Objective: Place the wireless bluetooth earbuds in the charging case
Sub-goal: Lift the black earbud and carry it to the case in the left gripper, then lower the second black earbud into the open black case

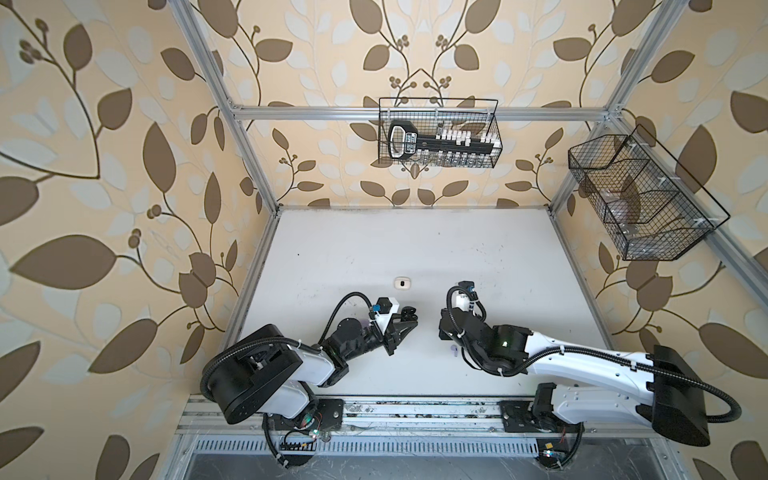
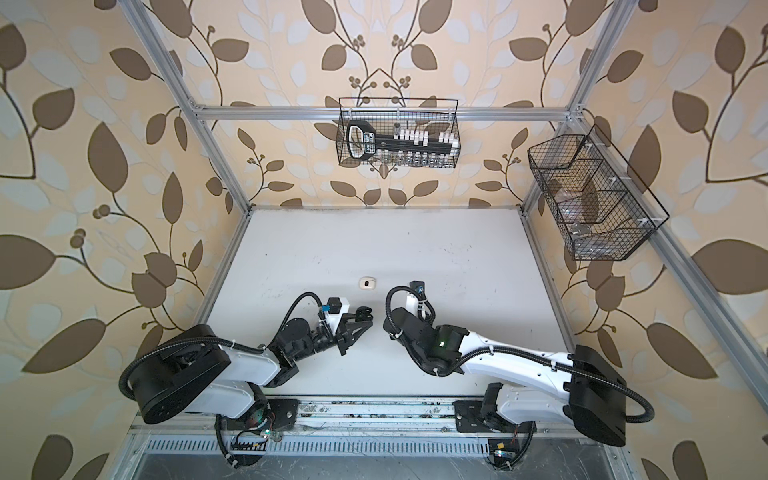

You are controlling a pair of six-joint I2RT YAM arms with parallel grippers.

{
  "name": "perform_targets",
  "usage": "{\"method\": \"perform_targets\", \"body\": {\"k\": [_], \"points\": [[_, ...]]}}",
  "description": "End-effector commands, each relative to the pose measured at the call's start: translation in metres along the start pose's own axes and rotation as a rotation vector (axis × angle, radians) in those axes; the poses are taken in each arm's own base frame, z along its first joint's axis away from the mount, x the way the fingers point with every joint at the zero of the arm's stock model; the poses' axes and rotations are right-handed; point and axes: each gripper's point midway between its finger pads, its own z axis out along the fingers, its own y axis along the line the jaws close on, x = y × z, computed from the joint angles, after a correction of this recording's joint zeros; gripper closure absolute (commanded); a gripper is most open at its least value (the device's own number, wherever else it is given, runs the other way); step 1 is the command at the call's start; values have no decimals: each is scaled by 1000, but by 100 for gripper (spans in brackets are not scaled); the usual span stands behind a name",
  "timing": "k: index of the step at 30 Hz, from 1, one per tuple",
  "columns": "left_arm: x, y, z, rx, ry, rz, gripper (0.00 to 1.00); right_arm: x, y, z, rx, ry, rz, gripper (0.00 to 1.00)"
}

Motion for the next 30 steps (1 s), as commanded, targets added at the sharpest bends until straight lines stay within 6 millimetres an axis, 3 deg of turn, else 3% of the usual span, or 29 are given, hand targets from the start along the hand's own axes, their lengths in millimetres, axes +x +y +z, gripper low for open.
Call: {"method": "perform_targets", "body": {"k": [1, 13, 20, 30], "points": [[-37, -13, 8, 17, -139, 62, 100, -16, 5, -15, -10, -83, 37, 87], [-47, -22, 14, 46, -161, 46, 100, -34, 47, -69, -180, -237, 104, 88], [-51, -30, 16, 78, -170, 48, 100, -34, 61, -66, -182, -256, 98, 87], [-57, -42, 12, 123, -186, 68, 100, -40, 63, -60, -169, -280, 107, 86]]}}
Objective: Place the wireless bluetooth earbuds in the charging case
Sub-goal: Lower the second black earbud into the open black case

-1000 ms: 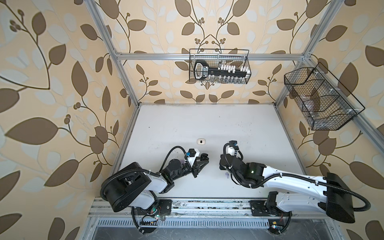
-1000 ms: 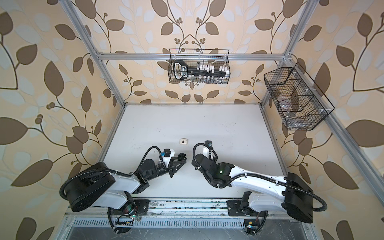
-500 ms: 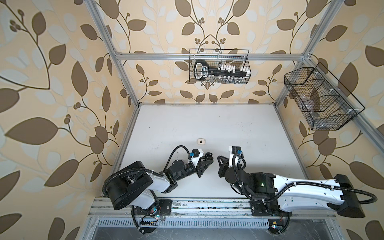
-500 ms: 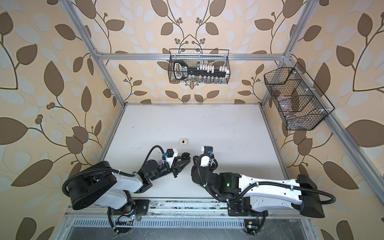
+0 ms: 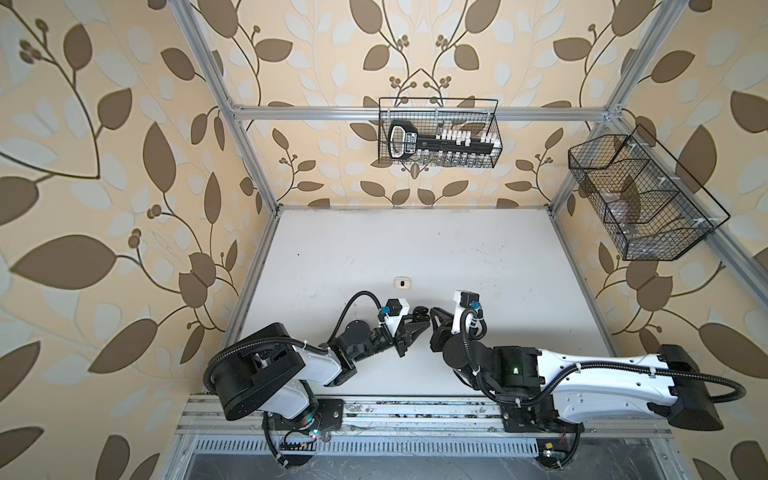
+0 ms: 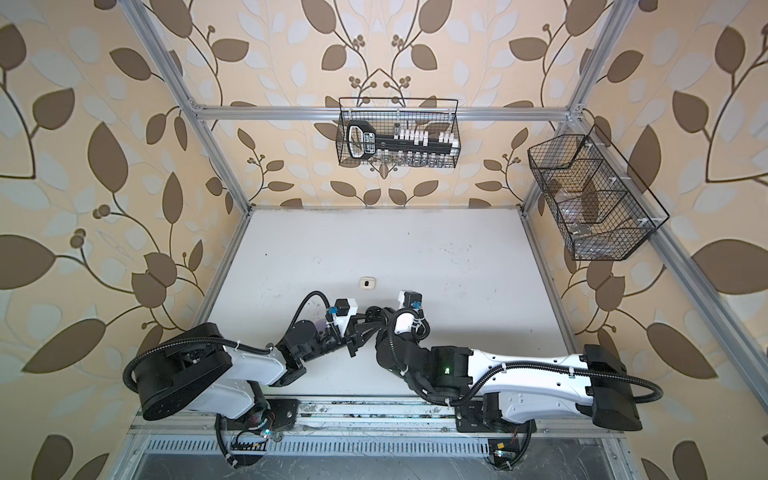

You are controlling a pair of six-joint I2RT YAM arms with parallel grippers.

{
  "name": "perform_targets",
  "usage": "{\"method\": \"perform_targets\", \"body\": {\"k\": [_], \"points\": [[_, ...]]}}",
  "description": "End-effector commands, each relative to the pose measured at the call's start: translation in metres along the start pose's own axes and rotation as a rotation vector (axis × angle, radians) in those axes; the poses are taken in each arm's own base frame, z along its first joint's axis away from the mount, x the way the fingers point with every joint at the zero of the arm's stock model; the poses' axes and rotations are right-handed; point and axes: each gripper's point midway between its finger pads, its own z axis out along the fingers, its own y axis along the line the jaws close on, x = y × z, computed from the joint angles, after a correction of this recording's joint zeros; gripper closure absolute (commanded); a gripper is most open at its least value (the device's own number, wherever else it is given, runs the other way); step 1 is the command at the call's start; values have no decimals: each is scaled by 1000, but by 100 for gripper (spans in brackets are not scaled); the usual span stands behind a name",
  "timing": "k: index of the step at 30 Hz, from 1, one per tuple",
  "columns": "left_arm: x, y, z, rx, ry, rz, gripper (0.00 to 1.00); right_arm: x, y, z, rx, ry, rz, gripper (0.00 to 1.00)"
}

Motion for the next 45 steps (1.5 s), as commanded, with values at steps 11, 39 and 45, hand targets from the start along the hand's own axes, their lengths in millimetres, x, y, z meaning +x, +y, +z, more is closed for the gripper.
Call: {"method": "perform_targets", "body": {"k": [11, 39, 45], "points": [[-39, -25, -2, 102, -126, 52, 100, -6, 9, 10, 7, -22, 21, 86], [-44, -21, -4, 68, -146, 69, 100, 12, 16, 14, -10, 12, 30, 88], [-46, -20, -5, 62, -155, 75, 100, 19, 18, 14, -25, 30, 41, 88]]}}
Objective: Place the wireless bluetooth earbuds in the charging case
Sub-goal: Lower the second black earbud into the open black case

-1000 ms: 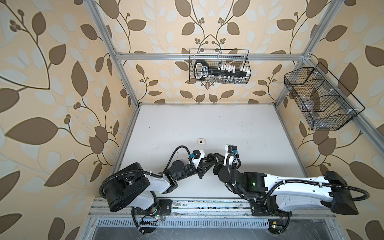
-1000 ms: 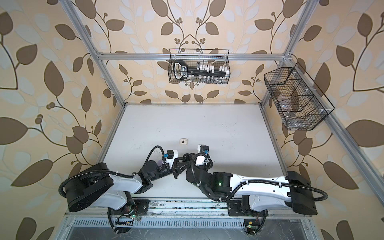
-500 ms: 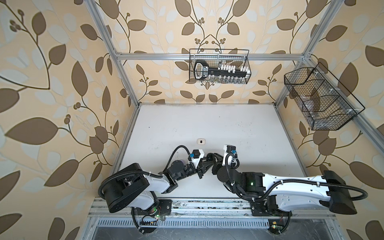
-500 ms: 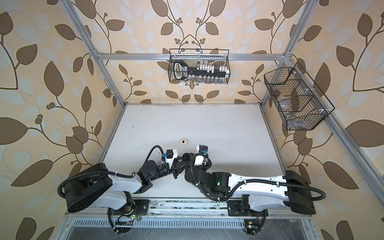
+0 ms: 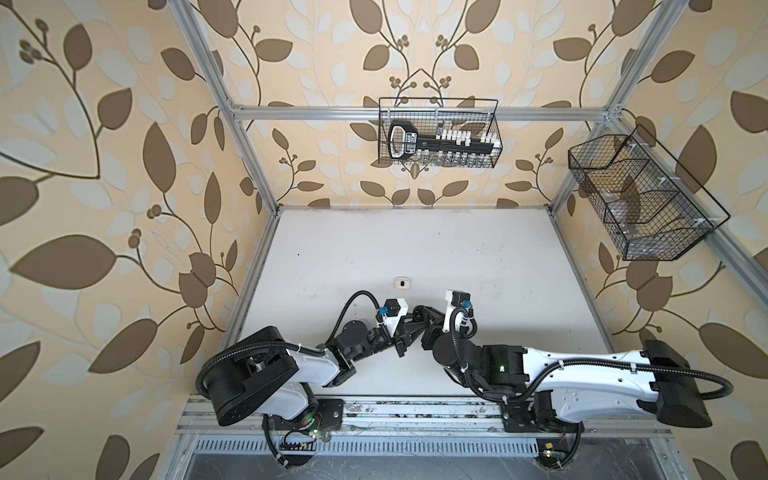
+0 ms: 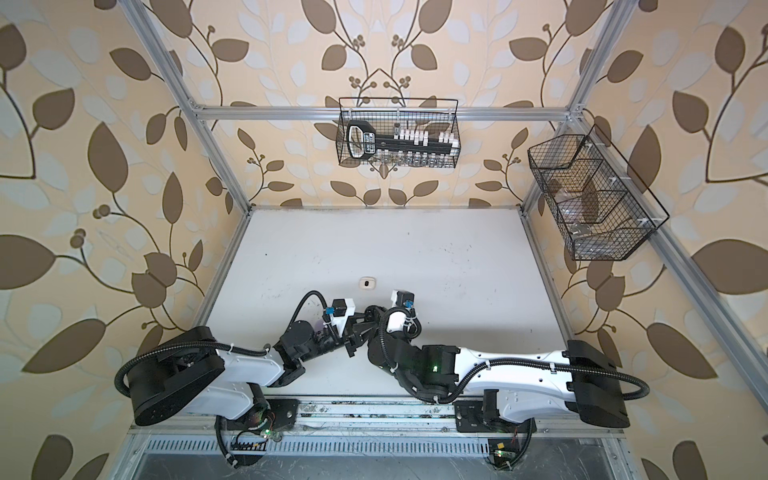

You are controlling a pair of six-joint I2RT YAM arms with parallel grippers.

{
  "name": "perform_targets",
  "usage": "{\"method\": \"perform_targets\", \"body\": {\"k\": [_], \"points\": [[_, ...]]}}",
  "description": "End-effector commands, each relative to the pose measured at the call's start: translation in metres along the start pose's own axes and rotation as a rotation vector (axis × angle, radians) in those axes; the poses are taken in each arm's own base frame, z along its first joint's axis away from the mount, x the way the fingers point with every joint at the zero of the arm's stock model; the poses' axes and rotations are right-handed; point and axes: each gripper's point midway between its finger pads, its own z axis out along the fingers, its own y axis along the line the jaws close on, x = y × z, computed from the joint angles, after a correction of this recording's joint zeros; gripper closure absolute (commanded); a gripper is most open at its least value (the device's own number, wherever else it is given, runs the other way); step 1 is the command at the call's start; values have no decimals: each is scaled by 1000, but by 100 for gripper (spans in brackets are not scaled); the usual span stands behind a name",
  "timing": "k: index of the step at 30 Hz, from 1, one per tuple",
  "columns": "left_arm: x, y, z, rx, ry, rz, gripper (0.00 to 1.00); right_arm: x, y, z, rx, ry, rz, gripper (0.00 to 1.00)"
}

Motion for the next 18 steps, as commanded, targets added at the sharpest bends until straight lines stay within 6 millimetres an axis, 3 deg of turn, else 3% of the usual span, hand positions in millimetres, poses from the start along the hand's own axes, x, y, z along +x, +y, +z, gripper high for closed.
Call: {"method": "perform_targets", "body": {"k": [1, 8, 11, 18], "points": [[-33, -11, -2, 31, -116, 57, 100, 6, 8, -1, -21, 21, 18, 88], [-36, -11, -6, 18, -130, 62, 100, 9, 7, -3, -23, 27, 20, 86], [-38, -12, -7, 22, -133, 66, 100, 9, 8, -4, -30, 28, 21, 73], [-36, -14, -10, 32, -129, 78, 100, 6, 19, -8, -79, 36, -4, 58]]}}
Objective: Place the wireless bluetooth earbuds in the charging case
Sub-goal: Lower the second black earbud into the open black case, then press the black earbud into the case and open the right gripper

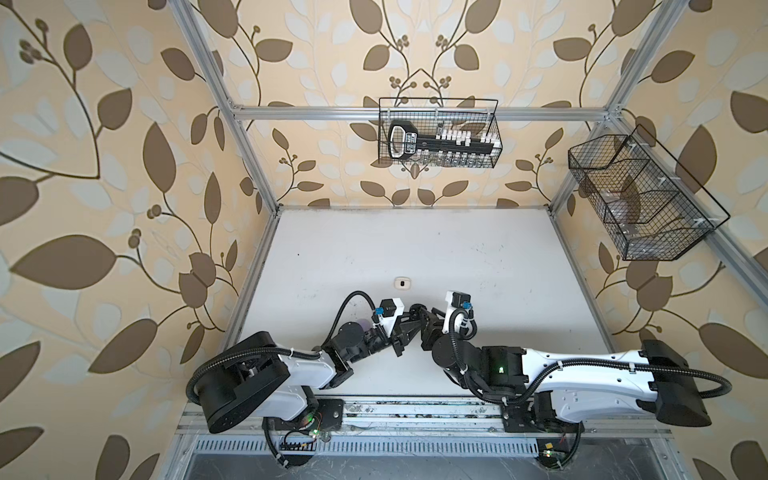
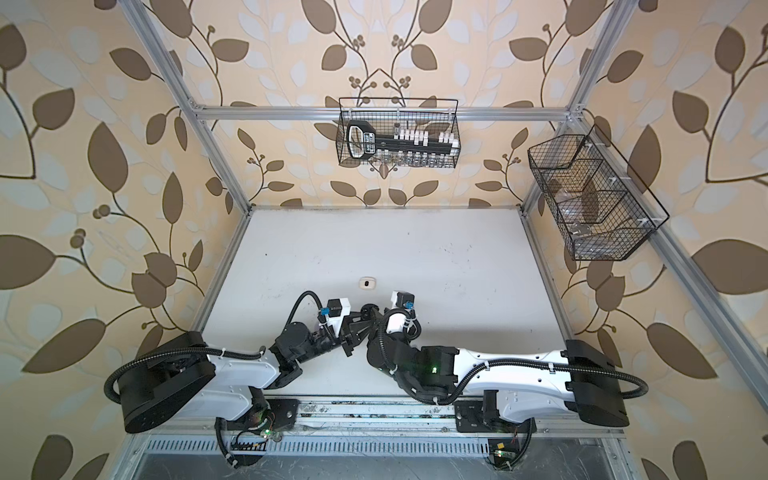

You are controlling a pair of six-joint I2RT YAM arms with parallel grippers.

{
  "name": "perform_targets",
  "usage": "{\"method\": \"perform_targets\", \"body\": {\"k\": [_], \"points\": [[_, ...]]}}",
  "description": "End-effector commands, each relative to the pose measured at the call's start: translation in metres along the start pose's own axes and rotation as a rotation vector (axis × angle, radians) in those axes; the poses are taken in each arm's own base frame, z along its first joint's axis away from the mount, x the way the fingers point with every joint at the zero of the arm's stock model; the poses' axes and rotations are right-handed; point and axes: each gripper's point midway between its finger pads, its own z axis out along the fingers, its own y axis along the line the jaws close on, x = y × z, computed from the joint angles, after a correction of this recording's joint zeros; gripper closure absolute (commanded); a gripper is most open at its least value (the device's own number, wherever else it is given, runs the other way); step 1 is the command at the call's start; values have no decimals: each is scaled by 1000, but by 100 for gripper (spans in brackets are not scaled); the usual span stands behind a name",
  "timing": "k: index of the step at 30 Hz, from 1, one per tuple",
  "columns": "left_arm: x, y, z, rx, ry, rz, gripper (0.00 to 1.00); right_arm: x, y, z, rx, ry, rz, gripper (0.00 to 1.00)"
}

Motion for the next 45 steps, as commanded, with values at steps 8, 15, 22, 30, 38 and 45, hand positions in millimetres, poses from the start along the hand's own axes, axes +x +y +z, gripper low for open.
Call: {"method": "perform_targets", "body": {"k": [8, 15, 22, 30, 38, 45], "points": [[-23, -17, -5, 68, -91, 72, 100, -12, 25, -27, -140, 42, -18, 50], [-19, -28, -8, 132, -74, 86, 100, -28, -3, -36, -72, -1, -34, 58], [-19, -41, -11, 202, -72, 104, 100, -19, -39, -23, -20, 43, -32, 70], [-20, -42, -11, 207, -75, 116, 100, -6, -20, -21, -95, 79, -99, 73], [-21, -44, -11, 218, -78, 124, 100, -4, -5, -21, -113, 84, -139, 73], [-18, -40, -10, 198, -70, 130, 100, -5, 1, -27, -117, 72, -169, 74]]}}
